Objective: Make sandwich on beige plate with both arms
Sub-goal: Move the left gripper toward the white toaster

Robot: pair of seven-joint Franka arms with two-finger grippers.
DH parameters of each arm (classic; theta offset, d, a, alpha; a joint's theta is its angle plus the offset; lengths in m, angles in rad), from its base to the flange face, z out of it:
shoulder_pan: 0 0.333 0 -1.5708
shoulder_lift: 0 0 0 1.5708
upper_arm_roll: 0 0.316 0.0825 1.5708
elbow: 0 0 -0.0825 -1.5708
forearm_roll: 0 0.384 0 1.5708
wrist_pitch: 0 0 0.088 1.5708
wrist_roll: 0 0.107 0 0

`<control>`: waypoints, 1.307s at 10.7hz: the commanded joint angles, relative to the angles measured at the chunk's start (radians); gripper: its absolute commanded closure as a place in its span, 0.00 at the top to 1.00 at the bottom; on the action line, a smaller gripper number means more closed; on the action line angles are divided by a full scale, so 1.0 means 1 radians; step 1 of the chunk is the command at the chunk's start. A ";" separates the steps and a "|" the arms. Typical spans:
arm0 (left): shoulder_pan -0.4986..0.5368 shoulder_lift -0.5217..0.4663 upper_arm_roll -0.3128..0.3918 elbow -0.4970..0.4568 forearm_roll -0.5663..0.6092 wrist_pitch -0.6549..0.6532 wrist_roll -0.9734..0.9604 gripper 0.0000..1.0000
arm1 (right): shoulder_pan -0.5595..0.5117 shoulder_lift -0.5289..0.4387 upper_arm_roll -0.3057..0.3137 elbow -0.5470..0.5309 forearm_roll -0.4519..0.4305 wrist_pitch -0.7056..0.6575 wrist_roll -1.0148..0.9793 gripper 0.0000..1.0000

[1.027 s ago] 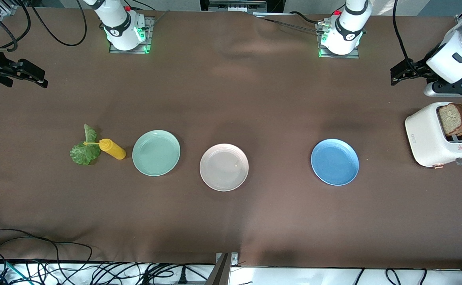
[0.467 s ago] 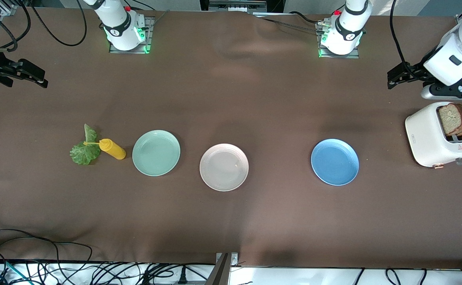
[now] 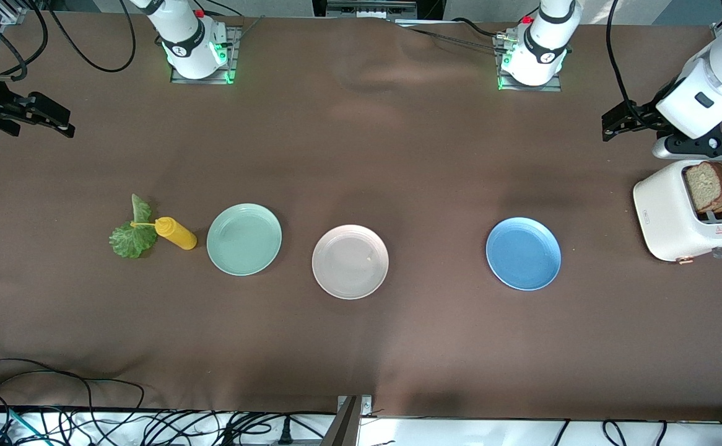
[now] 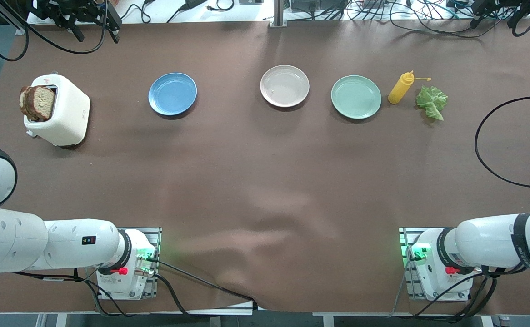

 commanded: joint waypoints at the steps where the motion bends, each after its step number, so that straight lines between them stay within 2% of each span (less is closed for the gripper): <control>1: 0.007 -0.011 -0.004 -0.014 -0.021 0.000 -0.005 1.00 | -0.009 0.012 0.007 0.030 -0.010 -0.025 0.011 1.00; 14: 0.007 -0.011 -0.002 -0.044 -0.018 0.005 -0.005 1.00 | -0.010 0.010 0.007 0.032 -0.008 -0.023 0.011 1.00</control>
